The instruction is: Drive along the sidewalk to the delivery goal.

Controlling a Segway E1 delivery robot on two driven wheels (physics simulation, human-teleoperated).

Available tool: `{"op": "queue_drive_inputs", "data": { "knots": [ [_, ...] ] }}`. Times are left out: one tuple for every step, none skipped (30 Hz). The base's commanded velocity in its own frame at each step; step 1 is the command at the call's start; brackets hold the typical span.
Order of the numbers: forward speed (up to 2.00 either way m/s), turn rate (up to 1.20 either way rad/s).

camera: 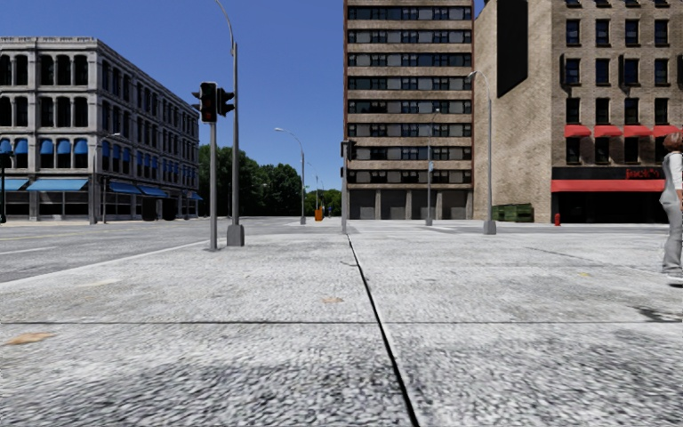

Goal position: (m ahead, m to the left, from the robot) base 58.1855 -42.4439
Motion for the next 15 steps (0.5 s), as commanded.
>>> {"op": "queue_drive_inputs", "data": {
  "knots": [
    [2.0,0.0],
    [2.0,0.0],
    [2.0,0.0],
    [2.0,0.0],
    [2.0,0.0],
    [2.0,0.0],
    [2.0,0.0],
    [2.0,0.0],
    [2.0,0.0],
    [2.0,0.0],
    [2.0,0.0],
    [2.0,-0.05],
    [2.0,-0.05],
    [2.0,-0.11],
    [2.0,-0.13]
  ]
}}
